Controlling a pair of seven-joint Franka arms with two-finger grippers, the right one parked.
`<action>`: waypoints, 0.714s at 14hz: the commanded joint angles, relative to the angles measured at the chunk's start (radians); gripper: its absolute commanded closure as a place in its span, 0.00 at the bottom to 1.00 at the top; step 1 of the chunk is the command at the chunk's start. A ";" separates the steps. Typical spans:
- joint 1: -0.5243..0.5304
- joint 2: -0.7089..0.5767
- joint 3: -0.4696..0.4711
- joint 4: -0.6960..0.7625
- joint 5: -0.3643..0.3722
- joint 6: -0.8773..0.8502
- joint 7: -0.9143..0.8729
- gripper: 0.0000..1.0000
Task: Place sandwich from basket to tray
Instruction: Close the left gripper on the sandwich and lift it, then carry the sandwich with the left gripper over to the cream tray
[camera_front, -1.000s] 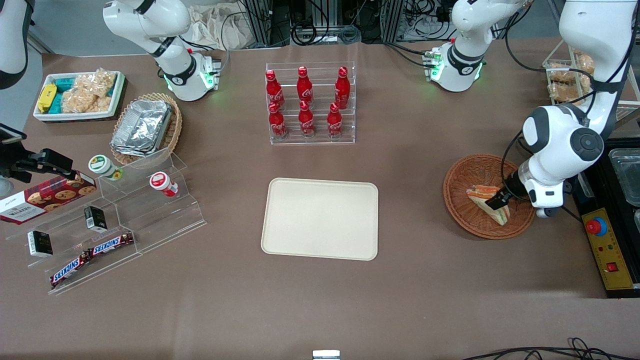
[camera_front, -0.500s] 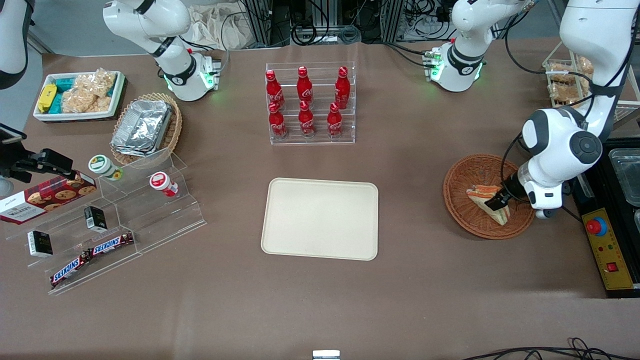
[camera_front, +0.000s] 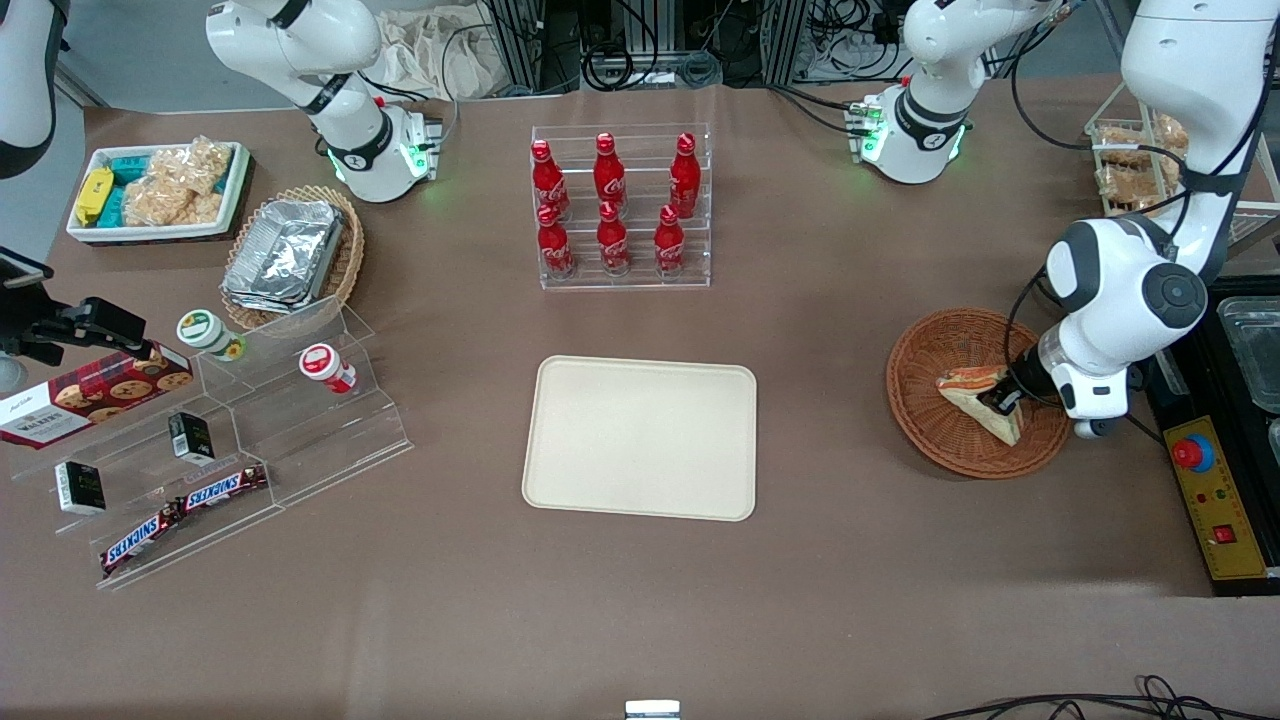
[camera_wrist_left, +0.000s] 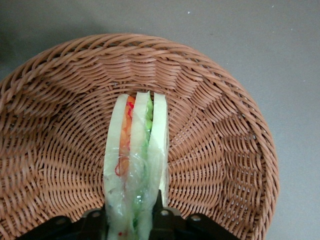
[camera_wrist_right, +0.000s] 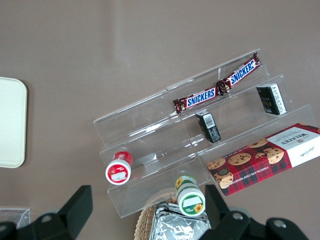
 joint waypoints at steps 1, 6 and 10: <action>0.007 -0.020 -0.007 0.005 0.014 -0.014 -0.015 0.83; -0.006 -0.039 -0.013 0.265 0.012 -0.422 0.045 0.83; -0.049 -0.022 -0.050 0.531 0.009 -0.717 0.140 0.78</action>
